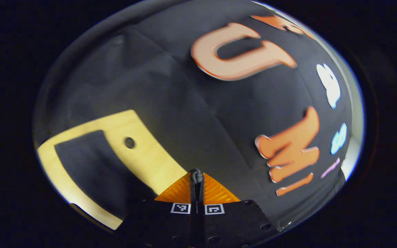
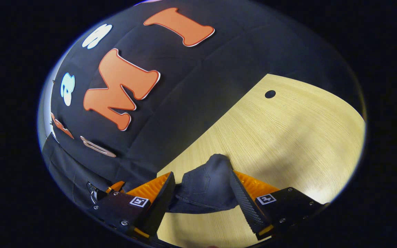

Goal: Grasp the waist and the cuffs of the jeans and fold them to make the two legs overlap; first hold the waist and fold one-third of the jeans toward the cuffs, then hold the cuffs and fold the remaining one-third in the same direction to finish folding.

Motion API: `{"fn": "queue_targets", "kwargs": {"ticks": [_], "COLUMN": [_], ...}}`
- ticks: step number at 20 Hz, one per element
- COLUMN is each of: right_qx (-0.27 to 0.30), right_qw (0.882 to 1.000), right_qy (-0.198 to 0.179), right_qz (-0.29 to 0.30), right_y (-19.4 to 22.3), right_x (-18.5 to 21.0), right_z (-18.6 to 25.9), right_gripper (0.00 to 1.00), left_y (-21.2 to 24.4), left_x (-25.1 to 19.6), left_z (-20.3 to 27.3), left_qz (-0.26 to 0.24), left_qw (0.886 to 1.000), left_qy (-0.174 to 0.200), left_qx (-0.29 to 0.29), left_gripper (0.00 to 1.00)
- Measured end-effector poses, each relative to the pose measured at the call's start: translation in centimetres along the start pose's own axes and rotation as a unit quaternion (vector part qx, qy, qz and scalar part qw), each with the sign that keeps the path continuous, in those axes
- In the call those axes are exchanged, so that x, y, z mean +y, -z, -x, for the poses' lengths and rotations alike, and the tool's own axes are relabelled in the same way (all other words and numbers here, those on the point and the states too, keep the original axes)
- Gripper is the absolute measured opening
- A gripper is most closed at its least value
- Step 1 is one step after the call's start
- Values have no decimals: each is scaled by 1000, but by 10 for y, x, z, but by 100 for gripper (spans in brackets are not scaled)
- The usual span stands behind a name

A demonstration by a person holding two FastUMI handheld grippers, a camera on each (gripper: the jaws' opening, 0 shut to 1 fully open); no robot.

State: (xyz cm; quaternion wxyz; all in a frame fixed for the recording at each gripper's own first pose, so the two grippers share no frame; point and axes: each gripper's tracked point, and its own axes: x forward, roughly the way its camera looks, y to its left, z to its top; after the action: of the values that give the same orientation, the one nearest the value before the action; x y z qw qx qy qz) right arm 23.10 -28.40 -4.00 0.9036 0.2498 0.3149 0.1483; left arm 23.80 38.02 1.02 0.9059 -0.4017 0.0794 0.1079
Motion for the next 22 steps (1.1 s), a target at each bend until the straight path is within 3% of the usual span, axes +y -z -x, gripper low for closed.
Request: {"fn": "queue_targets", "kwargs": {"ticks": [3,5,7,8,10,12,18,22], "right_qx": [25,45,66,76,89,99,120,120], "right_qw": [1000,999,998,997,996,995,993,993], "right_qy": [9,11,6,5,5,3,1,15], "right_qz": [-2,0,-3,-4,0,5,-8,0], "right_y": [28,51,72,81,96,107,126,127], "right_x": [10,22,38,44,54,65,86,89], "right_z": [-17,-30,-41,-47,-57,-63,-81,-85], "right_gripper": [98,98,98,98,98,98,98,98], "left_y": [-43,-47,-28,-18,-32,-44,-12,-41], "left_x": [125,187,233,253,273,284,322,332], "left_z": [4,3,9,7,30,51,54,21], "left_qz": [80,138,135,122,106,122,134,81], "left_qw": [996,987,981,982,984,982,972,979], "left_qy": [-41,-66,-99,-108,-121,-130,-139,-118], "left_qx": [18,53,93,97,70,64,132,142], "left_gripper": [1,1,1,7,52,96,97,96]}}
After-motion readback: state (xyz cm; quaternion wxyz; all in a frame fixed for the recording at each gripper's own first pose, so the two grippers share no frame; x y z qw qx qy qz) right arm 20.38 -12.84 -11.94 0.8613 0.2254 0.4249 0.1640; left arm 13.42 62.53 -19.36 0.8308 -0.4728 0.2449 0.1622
